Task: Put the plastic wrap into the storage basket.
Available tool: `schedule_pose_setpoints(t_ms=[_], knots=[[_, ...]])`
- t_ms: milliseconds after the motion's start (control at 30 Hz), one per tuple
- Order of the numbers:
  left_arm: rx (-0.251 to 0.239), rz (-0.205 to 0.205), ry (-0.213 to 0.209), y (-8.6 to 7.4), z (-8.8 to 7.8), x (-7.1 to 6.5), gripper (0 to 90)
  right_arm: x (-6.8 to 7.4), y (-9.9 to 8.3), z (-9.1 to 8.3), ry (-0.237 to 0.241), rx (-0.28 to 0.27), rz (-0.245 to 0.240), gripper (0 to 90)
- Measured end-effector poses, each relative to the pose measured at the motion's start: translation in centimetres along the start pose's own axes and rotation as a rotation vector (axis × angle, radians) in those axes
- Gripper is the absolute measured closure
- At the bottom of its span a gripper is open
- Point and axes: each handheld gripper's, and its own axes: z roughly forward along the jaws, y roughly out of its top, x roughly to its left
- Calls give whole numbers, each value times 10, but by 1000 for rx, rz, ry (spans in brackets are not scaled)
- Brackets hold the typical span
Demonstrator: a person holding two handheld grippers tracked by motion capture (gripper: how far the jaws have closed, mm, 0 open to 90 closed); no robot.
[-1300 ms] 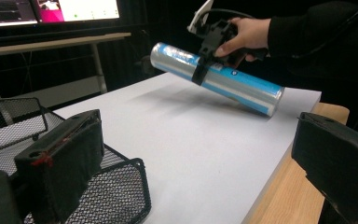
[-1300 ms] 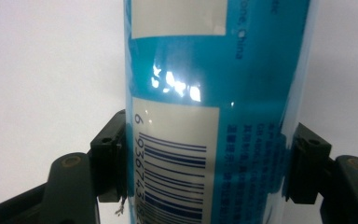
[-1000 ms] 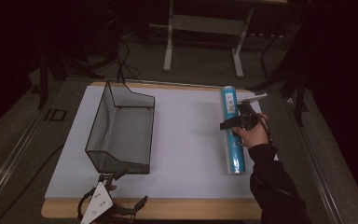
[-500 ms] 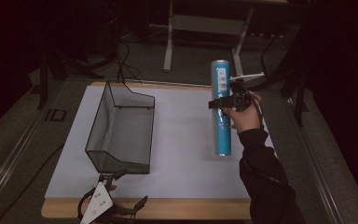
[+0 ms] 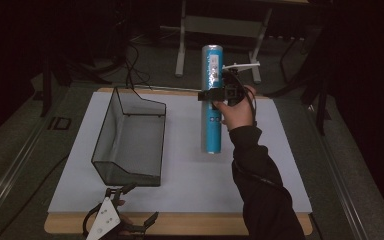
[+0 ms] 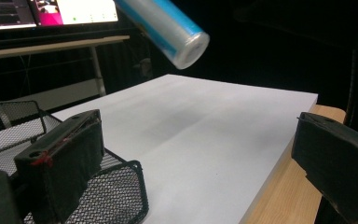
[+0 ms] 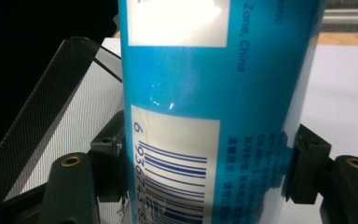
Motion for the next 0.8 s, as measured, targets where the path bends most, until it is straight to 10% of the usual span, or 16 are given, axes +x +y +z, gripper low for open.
schedule_pose_setpoints(t_ms=[800], knots=[[2, 40, -7, 2, -1, -6, 30, 83, 1, 60, 122, -158, 25, 318]])
